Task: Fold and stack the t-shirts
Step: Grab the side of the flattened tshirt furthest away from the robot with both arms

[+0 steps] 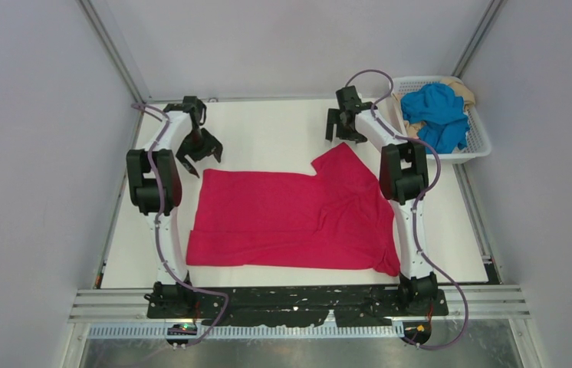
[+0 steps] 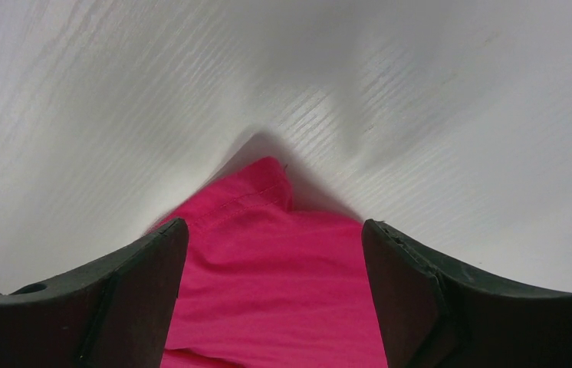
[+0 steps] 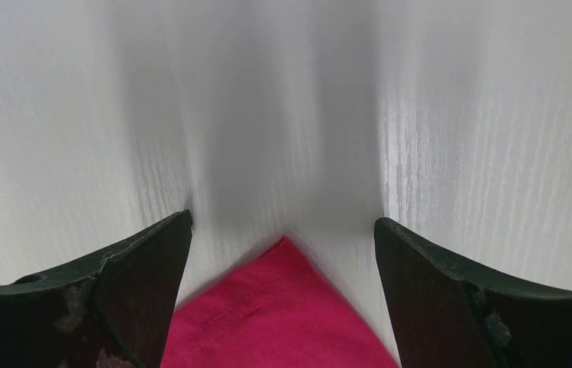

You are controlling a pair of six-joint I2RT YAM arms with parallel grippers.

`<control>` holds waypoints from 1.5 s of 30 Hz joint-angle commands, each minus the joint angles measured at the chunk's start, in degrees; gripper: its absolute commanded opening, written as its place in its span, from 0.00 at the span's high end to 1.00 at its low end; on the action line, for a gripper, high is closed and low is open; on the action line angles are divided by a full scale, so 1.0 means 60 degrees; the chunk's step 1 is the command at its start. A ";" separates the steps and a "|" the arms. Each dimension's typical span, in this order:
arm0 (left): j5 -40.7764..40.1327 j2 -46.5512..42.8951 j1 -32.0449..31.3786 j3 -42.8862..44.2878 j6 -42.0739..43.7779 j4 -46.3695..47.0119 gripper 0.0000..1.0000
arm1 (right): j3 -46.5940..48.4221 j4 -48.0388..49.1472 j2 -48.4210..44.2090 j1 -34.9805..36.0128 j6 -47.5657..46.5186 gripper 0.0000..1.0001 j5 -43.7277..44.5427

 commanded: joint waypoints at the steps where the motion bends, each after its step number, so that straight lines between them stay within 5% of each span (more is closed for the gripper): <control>1: 0.0361 -0.0225 -0.0021 -0.0108 -0.1203 0.0418 0.15 | -0.0546 -0.0325 -0.0411 0.0052 -0.0119 0.08 -0.0145; 10: 0.1273 -0.0951 -0.0009 -0.2314 -0.3571 0.3366 0.18 | -0.1361 -0.0192 -0.0785 0.0058 -0.0208 0.11 -0.0487; 21: 0.0986 -0.0439 -0.0004 -0.0813 -0.3113 0.1380 0.31 | -0.1635 -0.0134 -0.1000 0.0059 -0.0338 0.12 -0.0383; 25: -0.0320 -0.0241 -0.0033 -0.0017 -0.2967 -0.0300 0.33 | -0.1617 -0.0176 -0.0974 0.0061 -0.0484 0.13 -0.0194; 37: -0.0630 -0.0451 -0.0171 -0.0426 -0.3579 -0.0337 0.35 | -0.1796 -0.0148 -0.1111 0.0060 -0.0634 0.13 -0.0239; 45: -0.1540 0.0135 -0.0621 0.0719 -0.4188 -0.1222 0.39 | -0.2107 -0.0031 -0.1326 0.0059 -0.0793 0.16 -0.0255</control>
